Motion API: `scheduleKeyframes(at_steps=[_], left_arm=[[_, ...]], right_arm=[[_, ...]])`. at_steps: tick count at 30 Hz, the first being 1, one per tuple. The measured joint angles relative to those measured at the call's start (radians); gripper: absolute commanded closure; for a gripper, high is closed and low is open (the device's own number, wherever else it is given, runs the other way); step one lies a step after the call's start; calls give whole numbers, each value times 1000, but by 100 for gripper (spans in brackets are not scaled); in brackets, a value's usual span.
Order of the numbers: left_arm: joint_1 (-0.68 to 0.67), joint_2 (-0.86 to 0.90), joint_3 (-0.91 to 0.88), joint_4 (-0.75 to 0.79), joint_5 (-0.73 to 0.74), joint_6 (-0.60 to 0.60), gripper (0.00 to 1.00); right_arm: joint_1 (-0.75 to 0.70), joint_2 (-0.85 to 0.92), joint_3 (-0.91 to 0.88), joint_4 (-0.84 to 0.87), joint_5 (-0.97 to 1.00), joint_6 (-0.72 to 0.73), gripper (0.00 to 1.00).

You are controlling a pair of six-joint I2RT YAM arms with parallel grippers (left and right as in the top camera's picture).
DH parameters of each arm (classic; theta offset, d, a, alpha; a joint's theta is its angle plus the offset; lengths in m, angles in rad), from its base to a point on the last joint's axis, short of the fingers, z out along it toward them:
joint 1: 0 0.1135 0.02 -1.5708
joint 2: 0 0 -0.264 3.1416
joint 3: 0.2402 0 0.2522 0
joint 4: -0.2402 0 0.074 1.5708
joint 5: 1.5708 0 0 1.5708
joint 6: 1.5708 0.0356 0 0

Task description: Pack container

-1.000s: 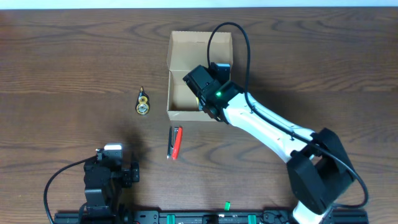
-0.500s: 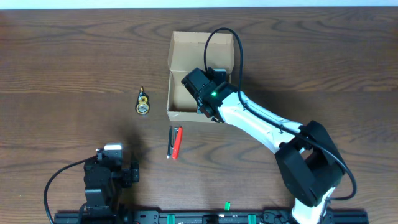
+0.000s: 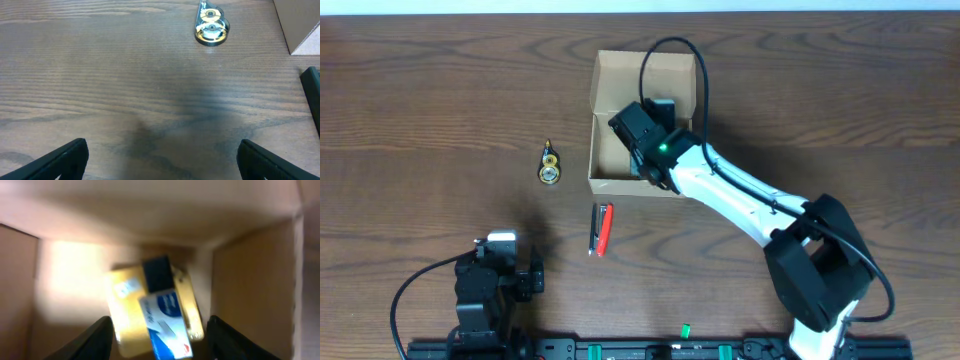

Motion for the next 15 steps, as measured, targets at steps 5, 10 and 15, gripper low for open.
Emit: scheduleKeyframes(at_steps=[5, 10, 15], left_arm=[[0, 0, 0, 0, 0, 0, 4], [0, 0, 0, 0, 0, 0, 4], [0, 0, 0, 0, 0, 0, 4]], right_arm=[[0, -5, 137, -79, -2, -79, 1], [5, -85, 212, -211, -1, -133, 1], [5, -301, 224, -310, -47, -229, 1]])
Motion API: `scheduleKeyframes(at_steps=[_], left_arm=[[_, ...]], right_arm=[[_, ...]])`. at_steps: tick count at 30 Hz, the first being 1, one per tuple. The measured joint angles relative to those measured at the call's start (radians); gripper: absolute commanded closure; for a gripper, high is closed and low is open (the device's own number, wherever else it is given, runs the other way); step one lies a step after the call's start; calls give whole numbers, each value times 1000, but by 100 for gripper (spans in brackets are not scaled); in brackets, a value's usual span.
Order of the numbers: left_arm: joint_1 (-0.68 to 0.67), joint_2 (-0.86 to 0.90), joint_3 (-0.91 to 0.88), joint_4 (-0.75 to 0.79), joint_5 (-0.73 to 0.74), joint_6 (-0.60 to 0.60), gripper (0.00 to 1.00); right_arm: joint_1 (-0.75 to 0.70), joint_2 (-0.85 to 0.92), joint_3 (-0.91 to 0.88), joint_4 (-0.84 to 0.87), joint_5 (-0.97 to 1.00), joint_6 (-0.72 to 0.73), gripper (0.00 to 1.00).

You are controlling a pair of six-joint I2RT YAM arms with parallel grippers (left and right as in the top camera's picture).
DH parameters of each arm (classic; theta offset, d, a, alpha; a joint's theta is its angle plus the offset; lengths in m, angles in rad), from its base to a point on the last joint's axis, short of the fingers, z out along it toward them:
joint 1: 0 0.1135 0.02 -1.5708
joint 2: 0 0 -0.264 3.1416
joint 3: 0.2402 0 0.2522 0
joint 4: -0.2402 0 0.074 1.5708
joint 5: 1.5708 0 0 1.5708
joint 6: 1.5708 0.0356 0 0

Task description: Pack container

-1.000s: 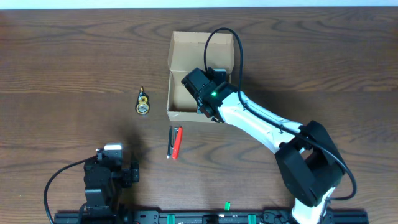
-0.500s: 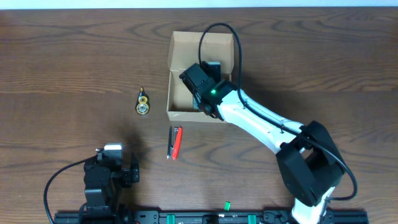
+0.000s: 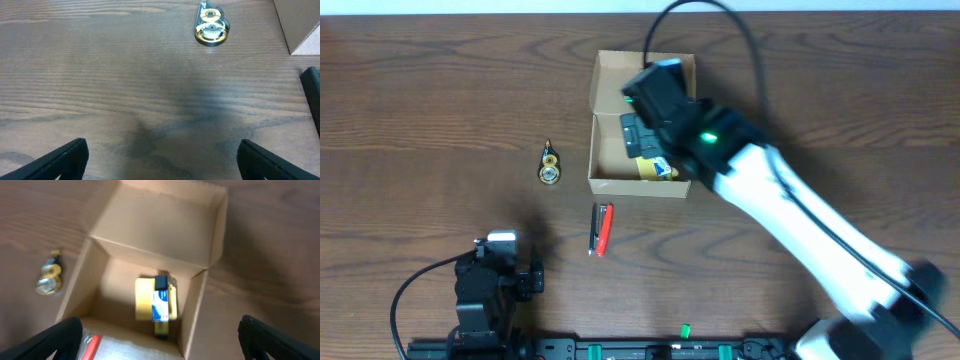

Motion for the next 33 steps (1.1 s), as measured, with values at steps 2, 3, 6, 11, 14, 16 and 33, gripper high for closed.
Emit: scheduleKeyframes(at_steps=[2, 3, 6, 11, 14, 16, 33], left_arm=[[0, 0, 0, 0, 0, 0, 4], [0, 0, 0, 0, 0, 0, 4], [0, 0, 0, 0, 0, 0, 4], [0, 0, 0, 0, 0, 0, 4], [0, 0, 0, 0, 0, 0, 4], [0, 0, 0, 0, 0, 0, 4], [0, 0, 0, 0, 0, 0, 4]], right_arm=[[0, -84, 9, -70, -20, -48, 1], [-1, -118, 12, -109, -26, -64, 1], [-7, -186, 13, -204, -39, -92, 1], [-11, -288, -71, -250, -42, -129, 1], [-11, -403, -177, -252, -45, -134, 1], [-11, -494, -228, -252, -43, -137, 1], [-11, -956, -518, -321, 19, -77, 1]])
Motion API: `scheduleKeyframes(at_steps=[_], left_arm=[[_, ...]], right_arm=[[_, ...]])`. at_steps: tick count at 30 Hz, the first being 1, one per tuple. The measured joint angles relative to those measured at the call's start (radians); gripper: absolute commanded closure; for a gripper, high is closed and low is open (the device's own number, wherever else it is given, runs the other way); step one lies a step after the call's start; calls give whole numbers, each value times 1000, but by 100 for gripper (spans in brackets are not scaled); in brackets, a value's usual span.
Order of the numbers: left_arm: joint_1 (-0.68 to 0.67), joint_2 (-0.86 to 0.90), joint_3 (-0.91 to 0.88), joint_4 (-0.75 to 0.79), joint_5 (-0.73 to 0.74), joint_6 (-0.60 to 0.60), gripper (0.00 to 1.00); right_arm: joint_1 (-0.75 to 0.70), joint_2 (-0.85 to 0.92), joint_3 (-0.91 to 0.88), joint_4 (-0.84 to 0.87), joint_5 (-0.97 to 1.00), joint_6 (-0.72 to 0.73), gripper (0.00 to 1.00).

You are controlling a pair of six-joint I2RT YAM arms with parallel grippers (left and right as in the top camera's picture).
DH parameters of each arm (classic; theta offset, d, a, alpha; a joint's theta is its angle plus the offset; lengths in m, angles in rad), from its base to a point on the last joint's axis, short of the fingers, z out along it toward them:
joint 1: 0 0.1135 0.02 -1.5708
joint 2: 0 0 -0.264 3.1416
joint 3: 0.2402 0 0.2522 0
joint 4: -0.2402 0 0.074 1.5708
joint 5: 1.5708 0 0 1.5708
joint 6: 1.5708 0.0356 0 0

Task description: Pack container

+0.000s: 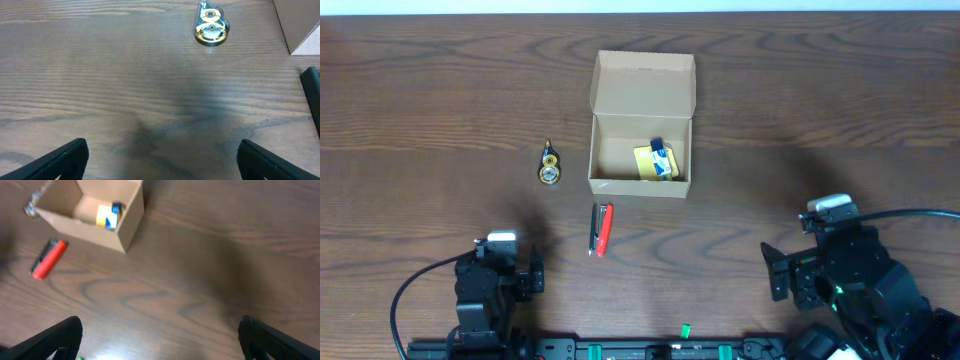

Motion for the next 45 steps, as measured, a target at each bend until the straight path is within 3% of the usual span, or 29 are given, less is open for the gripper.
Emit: scheduleKeyframes(at_steps=[6, 10, 18, 27, 34, 45], left_arm=[[0, 0, 0, 0, 0, 0, 4], [0, 0, 0, 0, 0, 0, 4], [0, 0, 0, 0, 0, 0, 4], [0, 0, 0, 0, 0, 0, 4], [0, 0, 0, 0, 0, 0, 4], [0, 0, 0, 0, 0, 0, 4]], right_arm=[[0, -3, -79, 89, 70, -3, 1], [-4, -37, -192, 240, 86, -51, 1], [-166, -352, -544, 465, 28, -140, 1], [-454, -592, -818, 501, -105, -191, 1], [-500, -666, -945, 549, -159, -198, 1], [-591, -666, -962, 548, -197, -213, 1]])
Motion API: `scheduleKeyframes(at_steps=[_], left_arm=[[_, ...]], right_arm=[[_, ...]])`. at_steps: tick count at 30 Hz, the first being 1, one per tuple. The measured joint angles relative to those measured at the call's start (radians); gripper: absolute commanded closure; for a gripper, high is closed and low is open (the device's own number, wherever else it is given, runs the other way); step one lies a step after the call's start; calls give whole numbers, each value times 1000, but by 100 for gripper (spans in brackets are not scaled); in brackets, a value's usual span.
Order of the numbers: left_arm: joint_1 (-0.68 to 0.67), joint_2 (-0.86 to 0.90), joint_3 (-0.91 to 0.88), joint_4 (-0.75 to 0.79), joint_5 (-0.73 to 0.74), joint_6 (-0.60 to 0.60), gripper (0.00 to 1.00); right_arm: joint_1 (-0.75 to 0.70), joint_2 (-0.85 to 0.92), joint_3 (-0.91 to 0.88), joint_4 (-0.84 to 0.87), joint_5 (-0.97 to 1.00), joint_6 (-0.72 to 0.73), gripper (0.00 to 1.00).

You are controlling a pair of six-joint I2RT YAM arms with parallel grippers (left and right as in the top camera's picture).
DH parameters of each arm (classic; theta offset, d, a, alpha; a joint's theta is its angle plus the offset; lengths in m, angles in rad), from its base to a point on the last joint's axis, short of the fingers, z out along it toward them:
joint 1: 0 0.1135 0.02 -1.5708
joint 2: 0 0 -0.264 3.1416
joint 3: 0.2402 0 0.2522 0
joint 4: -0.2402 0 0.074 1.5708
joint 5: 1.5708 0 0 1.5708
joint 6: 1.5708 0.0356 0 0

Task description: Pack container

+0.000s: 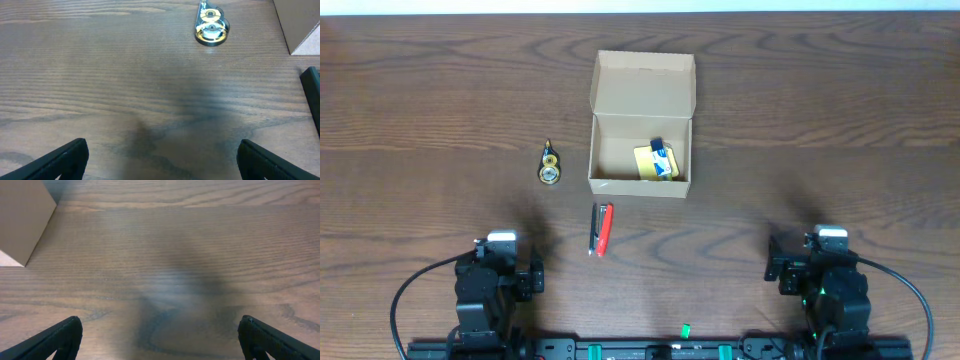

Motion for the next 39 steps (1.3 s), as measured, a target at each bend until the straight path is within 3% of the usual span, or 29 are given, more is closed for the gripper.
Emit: scheduleKeyframes(at_steps=[25, 33, 39], left_arm=[[0, 0, 0, 5, 0, -2, 5], [0, 21, 10, 3, 0, -156, 4], [0, 219, 182, 4, -8, -188, 4]], right_arm=[[-2, 0, 0, 0, -5, -7, 1], [-2, 0, 0, -1, -6, -7, 1], [-2, 0, 0, -1, -8, -7, 1]])
